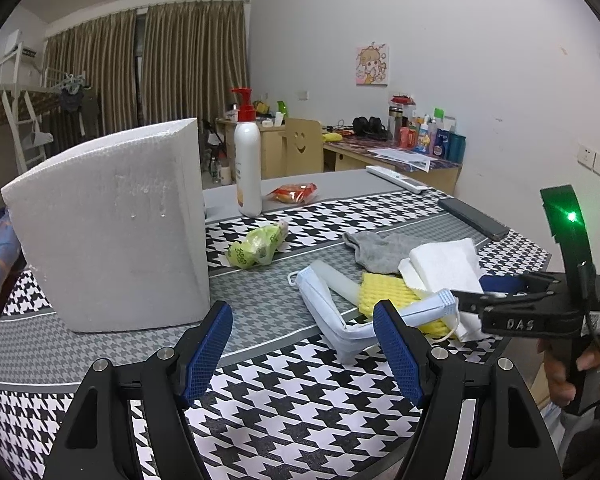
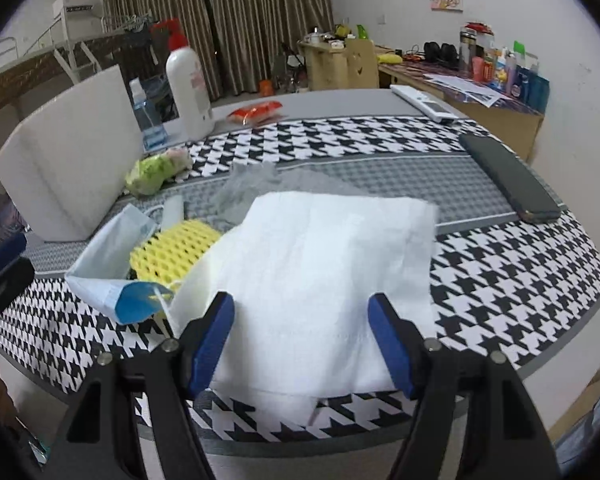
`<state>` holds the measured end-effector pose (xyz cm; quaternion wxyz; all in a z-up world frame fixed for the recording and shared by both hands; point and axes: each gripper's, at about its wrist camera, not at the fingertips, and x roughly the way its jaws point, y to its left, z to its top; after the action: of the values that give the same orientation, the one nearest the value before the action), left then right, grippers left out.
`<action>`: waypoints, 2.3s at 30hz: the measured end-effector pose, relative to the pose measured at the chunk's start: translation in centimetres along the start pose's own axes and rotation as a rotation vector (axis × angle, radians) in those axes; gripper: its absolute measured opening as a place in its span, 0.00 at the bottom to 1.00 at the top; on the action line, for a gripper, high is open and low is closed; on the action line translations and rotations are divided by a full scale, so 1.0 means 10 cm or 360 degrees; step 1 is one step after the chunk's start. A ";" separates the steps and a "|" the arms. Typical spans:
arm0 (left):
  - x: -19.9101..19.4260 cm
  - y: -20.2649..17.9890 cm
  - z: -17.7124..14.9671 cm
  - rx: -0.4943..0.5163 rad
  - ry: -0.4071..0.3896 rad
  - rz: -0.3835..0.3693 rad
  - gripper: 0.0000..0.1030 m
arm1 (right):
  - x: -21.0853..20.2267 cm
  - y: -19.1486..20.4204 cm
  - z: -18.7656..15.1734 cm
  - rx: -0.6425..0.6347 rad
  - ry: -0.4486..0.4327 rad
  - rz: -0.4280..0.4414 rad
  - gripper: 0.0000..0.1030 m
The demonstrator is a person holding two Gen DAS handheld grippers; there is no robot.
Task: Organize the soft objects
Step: 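Grasp the white tissue again with the right tool and lift it, then grasp the blue face mask with the left tool while the right tool holds the tissue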
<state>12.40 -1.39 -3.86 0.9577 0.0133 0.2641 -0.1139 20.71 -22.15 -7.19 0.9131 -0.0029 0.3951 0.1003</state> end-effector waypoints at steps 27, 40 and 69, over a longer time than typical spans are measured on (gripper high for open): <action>0.14 -0.13 0.03 0.0012 0.0041 -0.0004 0.72 | -0.36 -0.20 0.06 0.0139 -0.0140 0.0241 0.11; 0.38 -0.22 0.07 -0.0061 0.0173 -0.0043 0.71 | -0.46 -0.23 0.07 0.0110 -0.0228 0.0207 0.11; 0.11 -0.09 -0.02 -0.0125 0.0211 -0.0033 0.06 | -0.60 -0.01 0.06 0.0012 -0.0320 0.0265 0.11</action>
<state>13.04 -2.49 -4.54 0.9366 -0.0196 0.3315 -0.1124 17.11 -23.24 -2.46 0.9367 0.0435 0.3008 0.1739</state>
